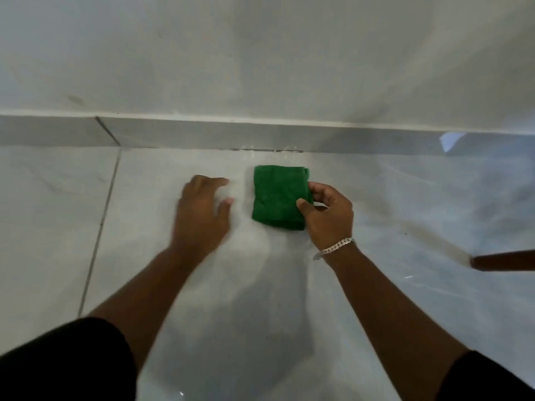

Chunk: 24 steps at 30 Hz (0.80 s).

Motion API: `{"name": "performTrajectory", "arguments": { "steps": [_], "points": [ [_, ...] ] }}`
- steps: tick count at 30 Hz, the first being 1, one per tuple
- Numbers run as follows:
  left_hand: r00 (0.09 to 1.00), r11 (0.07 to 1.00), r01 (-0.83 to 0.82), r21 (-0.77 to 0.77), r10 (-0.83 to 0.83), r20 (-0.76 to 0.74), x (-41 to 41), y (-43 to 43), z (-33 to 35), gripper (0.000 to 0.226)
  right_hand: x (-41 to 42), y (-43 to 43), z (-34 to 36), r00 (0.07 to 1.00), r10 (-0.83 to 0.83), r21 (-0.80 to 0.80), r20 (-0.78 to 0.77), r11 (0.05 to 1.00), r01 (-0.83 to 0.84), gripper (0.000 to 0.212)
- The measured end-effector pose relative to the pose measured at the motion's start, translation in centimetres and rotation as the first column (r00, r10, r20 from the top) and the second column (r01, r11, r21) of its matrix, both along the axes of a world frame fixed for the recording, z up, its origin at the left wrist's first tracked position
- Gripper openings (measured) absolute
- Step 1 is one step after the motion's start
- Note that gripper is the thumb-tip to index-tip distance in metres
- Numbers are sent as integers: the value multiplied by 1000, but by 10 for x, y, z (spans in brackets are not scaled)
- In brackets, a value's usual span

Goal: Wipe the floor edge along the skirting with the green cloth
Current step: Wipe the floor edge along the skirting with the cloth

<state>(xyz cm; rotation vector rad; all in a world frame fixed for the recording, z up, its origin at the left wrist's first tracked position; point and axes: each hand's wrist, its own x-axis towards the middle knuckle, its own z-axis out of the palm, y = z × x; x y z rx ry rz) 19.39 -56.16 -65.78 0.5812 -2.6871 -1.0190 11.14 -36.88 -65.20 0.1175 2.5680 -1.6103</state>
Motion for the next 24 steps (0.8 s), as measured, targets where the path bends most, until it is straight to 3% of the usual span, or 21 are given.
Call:
{"name": "performTrajectory", "arguments": {
  "steps": [2,4,6,9,14,16,20,24],
  "points": [
    [981,956,156,-248,-121,151,4,-25,-14,58,-7,-3,-1,995,-51,87,-82,994,58,29],
    [941,904,266,-335,-169,292,8,-40,-26,70,-12,-10,-3,967,-53,203,-250,973,105,31],
    [927,875,296,-384,-165,337,7,-46,-36,74,-15,-24,-5,910,111,344,-398,938,36,33],
    [922,858,295,-420,-141,360,4,-47,-39,77,-17,-47,-15,828,422,558,-370,813,-165,37],
    [923,863,279,-421,-120,366,1,-52,-40,82,-19,-43,-35,769,543,707,-337,685,-173,39],
    [921,870,277,-407,-120,372,-2,-55,-39,84,-31,-36,-36,792,504,710,-345,692,-131,36],
    [924,868,268,-418,-108,368,-3,-56,-42,86,-61,-28,-33,926,280,737,-255,676,-1,39],
    [915,872,279,-403,-113,388,-6,-59,-42,86,-51,-53,-35,975,58,721,-216,683,119,44]
  ]
}}
